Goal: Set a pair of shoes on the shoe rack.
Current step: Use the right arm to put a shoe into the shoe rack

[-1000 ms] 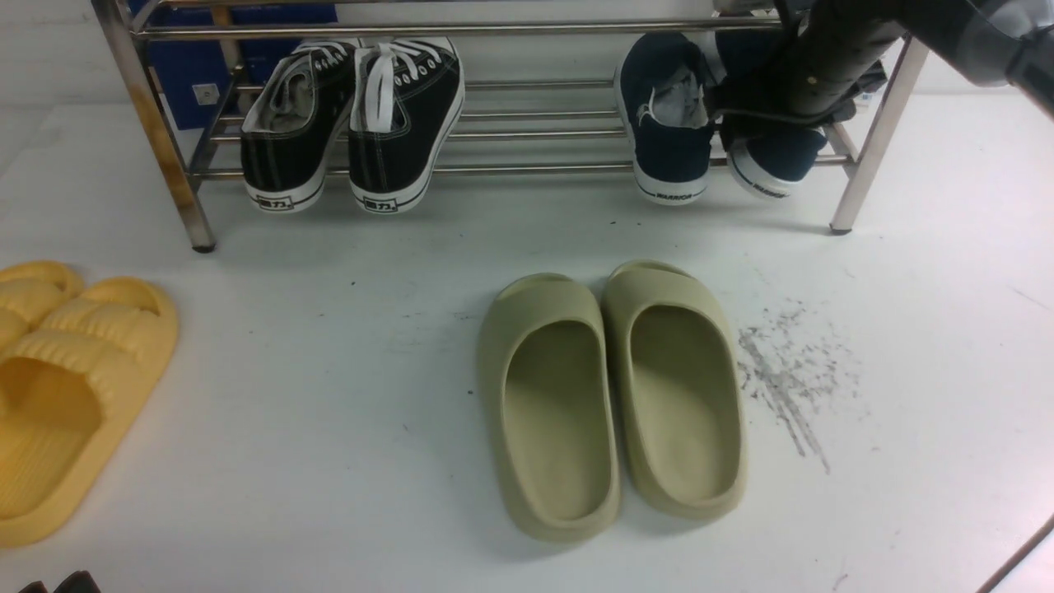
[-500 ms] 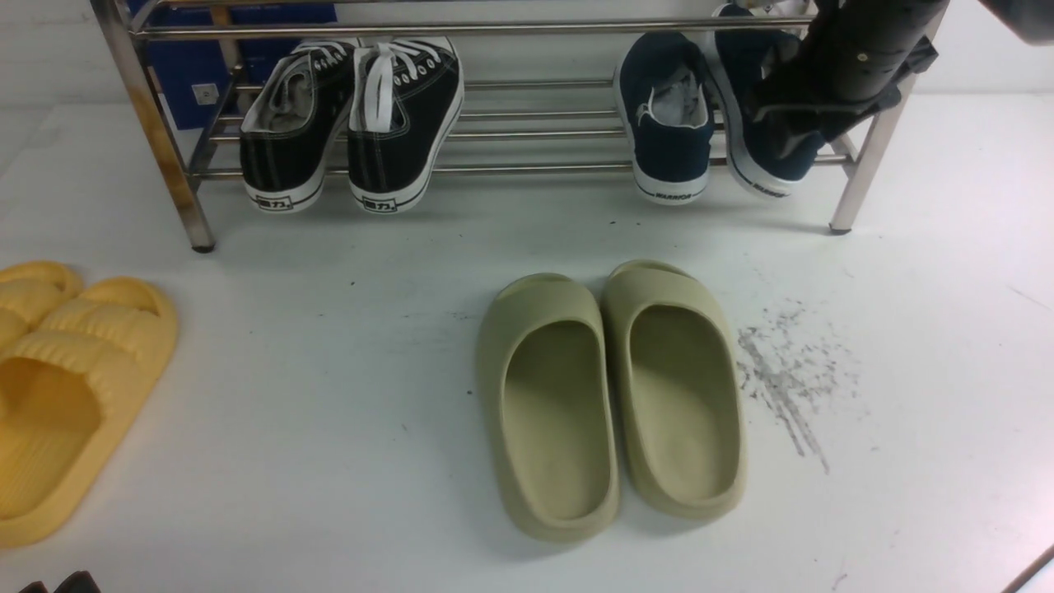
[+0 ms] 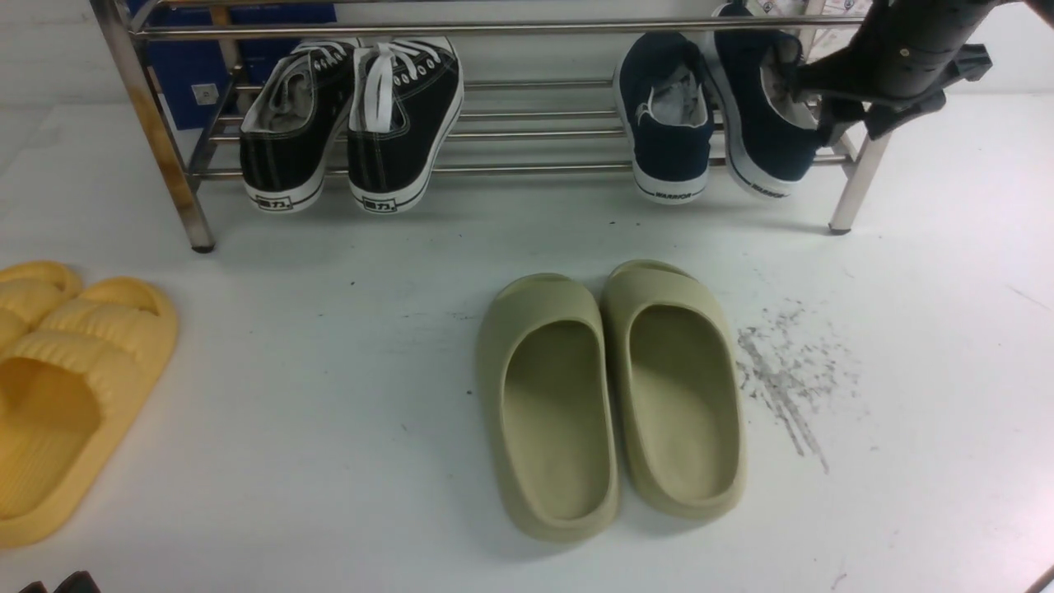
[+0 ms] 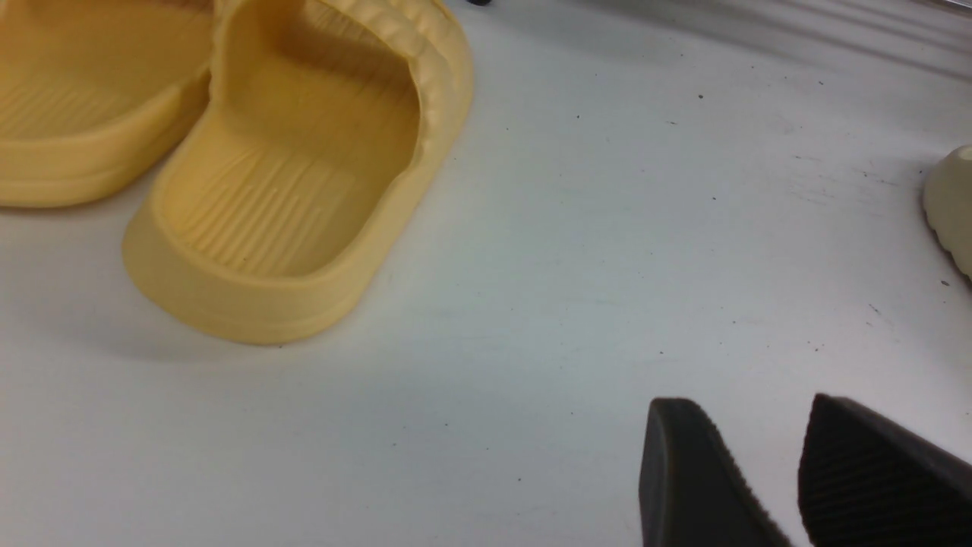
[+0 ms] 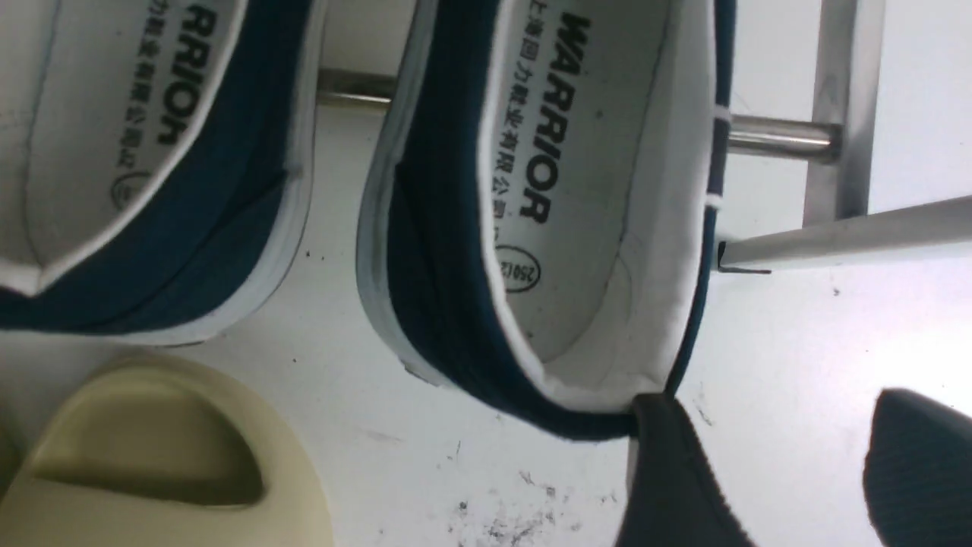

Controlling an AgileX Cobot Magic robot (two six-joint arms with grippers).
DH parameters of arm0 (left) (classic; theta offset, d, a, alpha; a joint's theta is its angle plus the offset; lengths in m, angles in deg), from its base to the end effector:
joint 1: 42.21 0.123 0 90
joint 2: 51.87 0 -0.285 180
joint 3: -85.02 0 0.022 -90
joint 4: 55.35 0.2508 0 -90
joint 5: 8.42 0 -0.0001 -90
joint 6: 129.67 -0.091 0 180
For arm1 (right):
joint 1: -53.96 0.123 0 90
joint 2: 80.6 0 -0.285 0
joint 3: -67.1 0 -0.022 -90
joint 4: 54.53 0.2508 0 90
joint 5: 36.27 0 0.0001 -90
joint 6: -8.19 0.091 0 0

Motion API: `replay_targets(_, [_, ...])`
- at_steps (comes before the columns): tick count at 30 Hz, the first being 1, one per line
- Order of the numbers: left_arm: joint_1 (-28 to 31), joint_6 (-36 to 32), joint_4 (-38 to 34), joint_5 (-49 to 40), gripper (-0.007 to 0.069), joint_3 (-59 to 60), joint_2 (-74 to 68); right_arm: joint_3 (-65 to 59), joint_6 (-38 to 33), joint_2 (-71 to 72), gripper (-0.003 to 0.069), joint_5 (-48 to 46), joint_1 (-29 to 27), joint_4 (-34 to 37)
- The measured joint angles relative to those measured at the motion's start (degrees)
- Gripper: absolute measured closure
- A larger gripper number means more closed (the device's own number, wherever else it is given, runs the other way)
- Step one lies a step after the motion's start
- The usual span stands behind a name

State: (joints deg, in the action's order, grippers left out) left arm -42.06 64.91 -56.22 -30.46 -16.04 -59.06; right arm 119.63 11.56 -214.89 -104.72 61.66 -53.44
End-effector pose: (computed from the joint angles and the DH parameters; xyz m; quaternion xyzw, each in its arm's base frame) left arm 0.0524 -0.0004 0.1691 -0.1078 0.8027 -0.0801 0.5811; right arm 0.4846 0.0671 0.3057 -0.0354 0.9657 0.0342 0.2549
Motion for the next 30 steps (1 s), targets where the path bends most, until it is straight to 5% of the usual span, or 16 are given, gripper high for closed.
replay_targets(18, [0.0,0.0,0.0,0.0,0.0387,0.0,0.0,0.1,6.0,-4.6,0.0317,9.3,0.0,3.8])
replay_targets(22, [0.0,0.0,0.0,0.0,0.0387,0.0,0.0,0.1,7.2,-5.9,0.0386,9.0,0.1,4.5])
replay_targets(27, [0.0,0.0,0.0,0.0,0.0387,0.0,0.0,0.1,7.9,-6.2,0.0587,8.9,0.1,4.2])
replay_targets(30, [0.0,0.0,0.0,0.0,0.0387,0.0,0.0,0.1,8.7,-6.0,0.0608,8.5,0.3,2.4])
